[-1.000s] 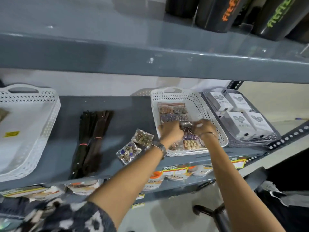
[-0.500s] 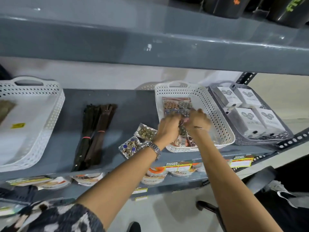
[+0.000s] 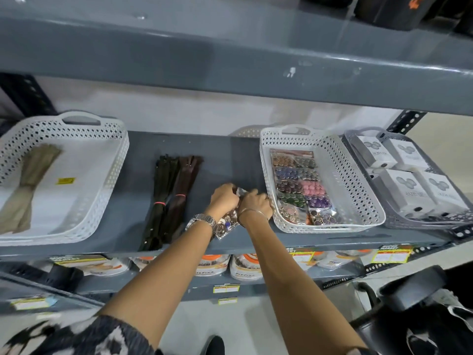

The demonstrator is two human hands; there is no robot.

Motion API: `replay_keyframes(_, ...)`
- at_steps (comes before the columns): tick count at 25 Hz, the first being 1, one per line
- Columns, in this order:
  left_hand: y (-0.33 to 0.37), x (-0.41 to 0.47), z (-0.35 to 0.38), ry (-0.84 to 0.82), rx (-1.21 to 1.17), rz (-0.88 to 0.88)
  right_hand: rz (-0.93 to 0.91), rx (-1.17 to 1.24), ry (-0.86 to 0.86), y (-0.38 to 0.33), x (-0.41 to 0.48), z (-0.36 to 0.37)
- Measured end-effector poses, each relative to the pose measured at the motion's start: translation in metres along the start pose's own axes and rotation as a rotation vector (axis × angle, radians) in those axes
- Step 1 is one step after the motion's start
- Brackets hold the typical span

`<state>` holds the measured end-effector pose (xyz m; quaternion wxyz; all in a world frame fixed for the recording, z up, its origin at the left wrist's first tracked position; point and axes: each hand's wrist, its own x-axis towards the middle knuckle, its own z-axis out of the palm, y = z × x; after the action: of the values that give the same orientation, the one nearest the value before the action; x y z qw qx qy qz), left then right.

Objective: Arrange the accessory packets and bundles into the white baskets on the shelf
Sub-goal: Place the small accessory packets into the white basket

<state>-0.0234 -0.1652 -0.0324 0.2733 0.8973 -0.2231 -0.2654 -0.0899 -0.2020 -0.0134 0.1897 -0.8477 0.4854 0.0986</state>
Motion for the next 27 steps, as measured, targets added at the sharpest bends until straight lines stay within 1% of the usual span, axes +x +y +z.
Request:
replay_keyframes(2,-0.001,0.001,-0.009,0.051,-0.103,-0.091,-0.083,0.06,0.041,-0.003,-0.005,0.001)
replay_keyframes(4,0.002,0.001,-0.024,0.177,-0.141,-0.117,-0.198,0.127,0.148,-0.008,-0.008,-0.009)
replay_keyframes(6,0.016,-0.001,-0.036,0.269,-0.183,-0.062,-0.291,0.202,0.282,-0.006,-0.008,-0.026)
replay_keyframes(7,0.027,-0.002,-0.038,0.284,-0.22,-0.017,-0.303,0.243,0.351,-0.001,-0.006,-0.036)
replay_keyframes(9,0.056,-0.008,-0.03,0.273,-0.287,0.081,-0.266,0.316,0.469,0.022,0.004,-0.057)
replay_keyframes(10,0.071,-0.012,-0.021,0.256,-0.282,0.131,-0.224,0.335,0.488,0.038,0.013,-0.066)
replay_keyframes(12,0.096,-0.019,0.003,0.209,-0.146,0.236,-0.114,0.303,0.425,0.073,0.032,-0.079)
replay_keyframes(15,0.107,-0.027,0.036,0.154,0.277,0.398,0.004,0.261,0.203,0.11,0.052,-0.083)
replay_keyframes(17,0.103,-0.029,0.048,0.106,0.483,0.428,0.011,0.179,0.053,0.119,0.06,-0.077)
replay_keyframes(19,0.099,-0.031,0.053,0.077,0.595,0.416,0.002,0.131,-0.052,0.122,0.064,-0.069)
replay_keyframes(20,0.099,-0.033,0.054,0.089,0.63,0.417,-0.004,0.113,-0.061,0.123,0.066,-0.067)
replay_keyframes(22,0.099,-0.035,0.053,0.125,0.665,0.418,-0.019,0.099,-0.023,0.124,0.068,-0.066)
replay_keyframes(25,0.098,-0.043,0.05,0.058,0.74,0.395,-0.072,0.106,0.024,0.124,0.069,-0.069)
replay_keyframes(27,0.097,-0.049,0.05,0.024,0.746,0.389,-0.111,0.062,0.007,0.125,0.071,-0.069)
